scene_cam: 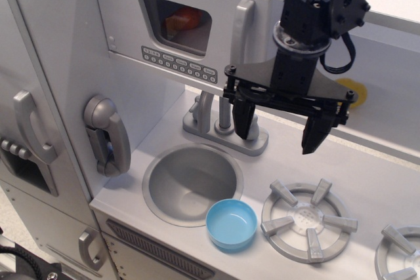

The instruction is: Open microwave

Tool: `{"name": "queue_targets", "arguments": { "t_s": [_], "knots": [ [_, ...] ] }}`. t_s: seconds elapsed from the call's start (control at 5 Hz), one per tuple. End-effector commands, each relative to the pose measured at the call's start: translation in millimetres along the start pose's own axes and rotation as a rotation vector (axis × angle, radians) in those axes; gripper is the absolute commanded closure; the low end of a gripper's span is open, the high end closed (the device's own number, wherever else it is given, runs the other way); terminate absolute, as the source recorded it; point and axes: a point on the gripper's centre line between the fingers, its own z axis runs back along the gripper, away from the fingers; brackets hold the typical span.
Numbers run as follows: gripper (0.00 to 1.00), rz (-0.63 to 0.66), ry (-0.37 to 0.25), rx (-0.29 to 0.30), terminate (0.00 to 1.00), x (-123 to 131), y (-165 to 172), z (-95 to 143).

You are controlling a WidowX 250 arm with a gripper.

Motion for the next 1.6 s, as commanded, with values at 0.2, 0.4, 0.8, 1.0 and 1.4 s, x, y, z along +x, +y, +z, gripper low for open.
{"name": "queue_targets", "arguments": {
  "t_s": [0.2, 0.4, 0.8, 1.0, 1.4],
  "knots": [
    [0.0, -0.016, -0.088, -0.012, 0.0, 19.2, 28.8, 16.0],
    [0.0, -0.016, -0.15, -0.014, 0.0, 44.6, 52.0, 30.8],
    [0.0, 0.029, -0.193, -0.056, 0.0, 94.8, 69.3, 51.8],
    [0.0, 0.034, -0.183, -0.075, 0.0, 108.3, 62.1, 49.2],
    [1.0, 0.039, -0.193, -0.069, 0.0, 115.8, 59.5, 41.7]
  ]
}}
